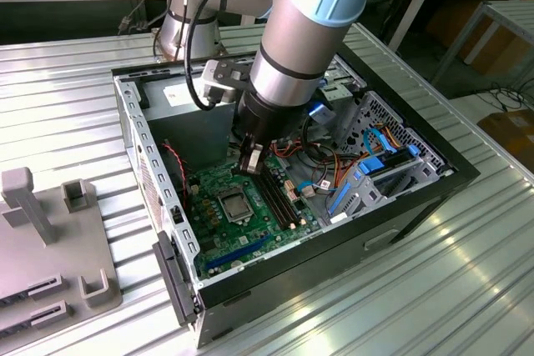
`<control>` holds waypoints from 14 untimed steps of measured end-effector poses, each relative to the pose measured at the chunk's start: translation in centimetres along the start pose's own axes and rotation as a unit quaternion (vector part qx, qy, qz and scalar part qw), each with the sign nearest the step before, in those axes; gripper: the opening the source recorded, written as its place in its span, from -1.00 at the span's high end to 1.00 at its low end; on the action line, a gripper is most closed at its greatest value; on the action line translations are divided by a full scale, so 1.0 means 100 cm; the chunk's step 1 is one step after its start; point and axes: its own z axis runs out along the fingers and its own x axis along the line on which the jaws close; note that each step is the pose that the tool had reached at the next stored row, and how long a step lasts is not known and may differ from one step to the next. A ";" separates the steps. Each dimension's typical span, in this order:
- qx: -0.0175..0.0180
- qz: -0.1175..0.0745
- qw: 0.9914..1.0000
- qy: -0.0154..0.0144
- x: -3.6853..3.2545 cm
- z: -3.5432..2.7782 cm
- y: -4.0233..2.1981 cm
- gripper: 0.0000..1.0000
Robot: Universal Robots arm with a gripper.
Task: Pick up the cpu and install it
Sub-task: 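Install the first cpu locking lever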
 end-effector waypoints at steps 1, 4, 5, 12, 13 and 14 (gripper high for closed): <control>0.000 0.000 1.000 0.000 0.0000 0.0000 0.0000 0.79; 0.000 0.000 1.000 0.000 0.0001 0.0000 0.0002 0.79; 0.000 0.000 1.000 0.000 0.0002 0.0000 0.0002 0.79; 0.000 0.000 1.000 0.000 -0.0014 -0.0001 -0.0018 0.79; 0.000 0.000 1.000 0.000 -0.0031 -0.0002 -0.0039 0.79; 0.000 0.000 1.000 0.000 -0.0055 -0.0002 -0.0068 0.79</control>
